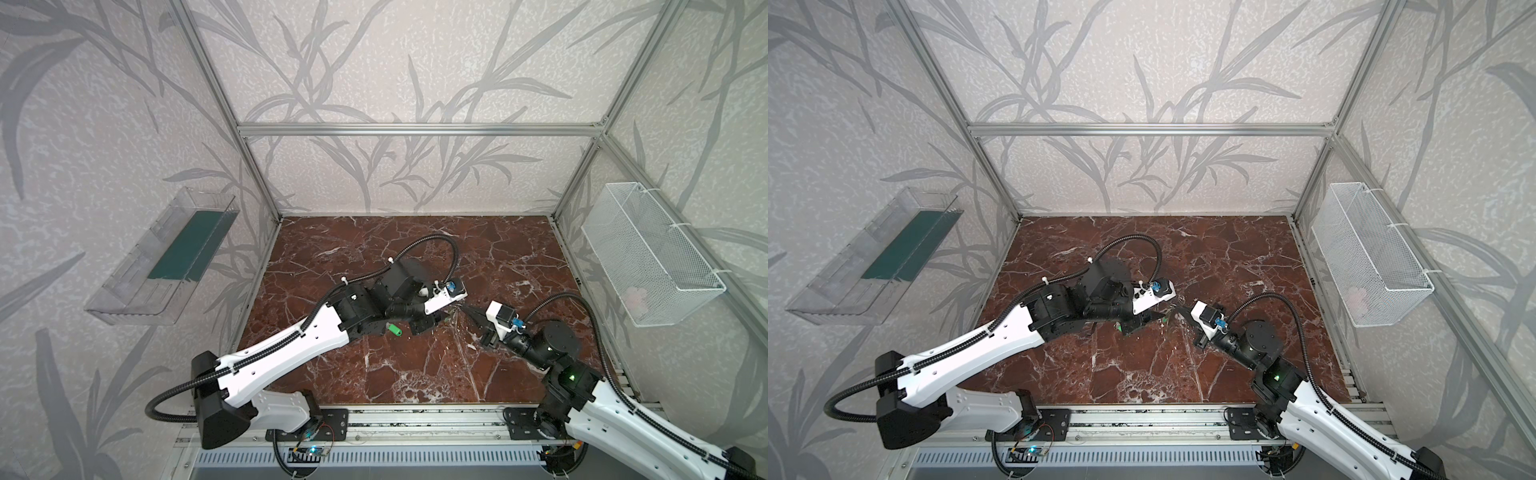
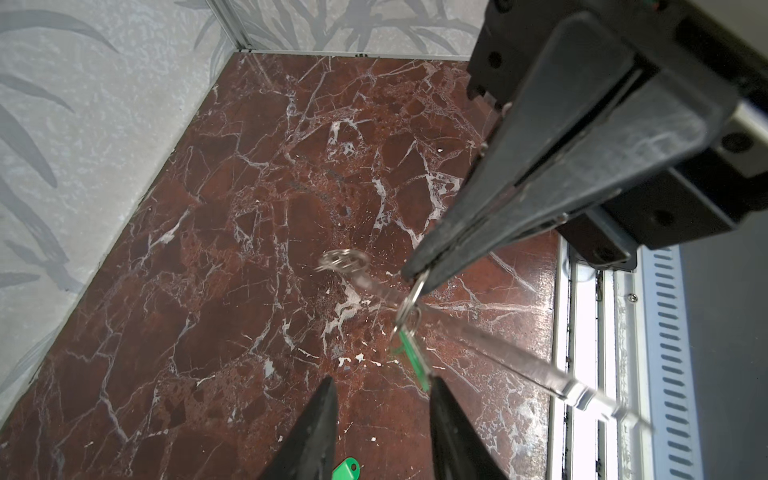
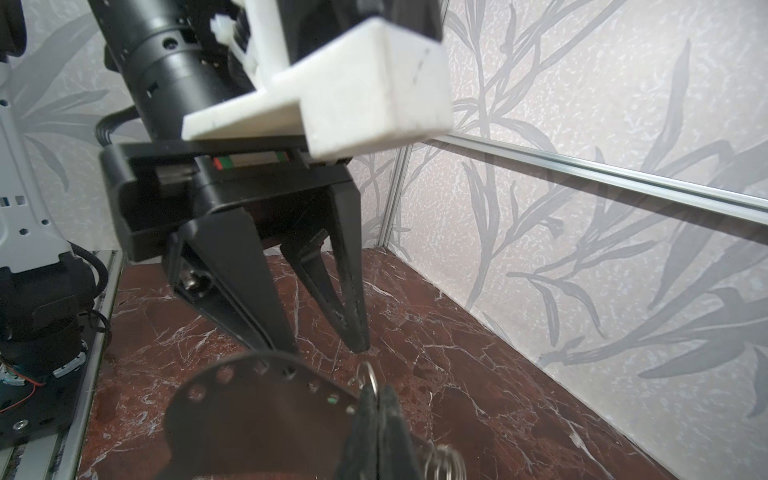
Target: Put the keys on the keyring
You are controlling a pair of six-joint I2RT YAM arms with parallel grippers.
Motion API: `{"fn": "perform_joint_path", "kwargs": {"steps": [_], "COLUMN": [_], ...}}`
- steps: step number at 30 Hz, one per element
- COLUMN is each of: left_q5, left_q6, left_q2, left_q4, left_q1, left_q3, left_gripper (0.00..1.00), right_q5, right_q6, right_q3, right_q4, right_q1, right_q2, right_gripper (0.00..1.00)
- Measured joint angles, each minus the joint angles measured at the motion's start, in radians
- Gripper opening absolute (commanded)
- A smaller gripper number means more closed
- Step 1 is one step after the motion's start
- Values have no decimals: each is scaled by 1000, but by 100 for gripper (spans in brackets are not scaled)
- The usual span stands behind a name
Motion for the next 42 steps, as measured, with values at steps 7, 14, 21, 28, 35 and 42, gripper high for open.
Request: {"fn": "perform_joint_path", "kwargs": {"steps": [7, 14, 21, 28, 35, 42], "left_q5": [61, 84, 62, 67, 106, 161], "left_q6": [-96, -147, -155, -146, -128, -112], "left_q2": [-30, -31, -27, 5, 25, 27], "left_q4": [141, 239, 307, 323, 328, 335], "left_q1": [0, 0, 0, 5, 14, 28], "left_q3": [-99, -154, -155, -155, -143, -141], "left_gripper": [35, 32, 13, 6, 0, 17], "right_q5": [5, 9, 16, 24, 24, 22], "right_q6": [19, 30, 47, 65, 83, 86], "right_q3": [0, 0, -10, -17, -26, -47], "right_q4": [43, 63, 94, 123, 153, 187], "right_q1": [0, 0, 0, 0, 0, 0], "right_q2": [21, 23, 28, 36, 49, 39], "right_gripper": [0, 0, 0, 0, 0, 0]}}
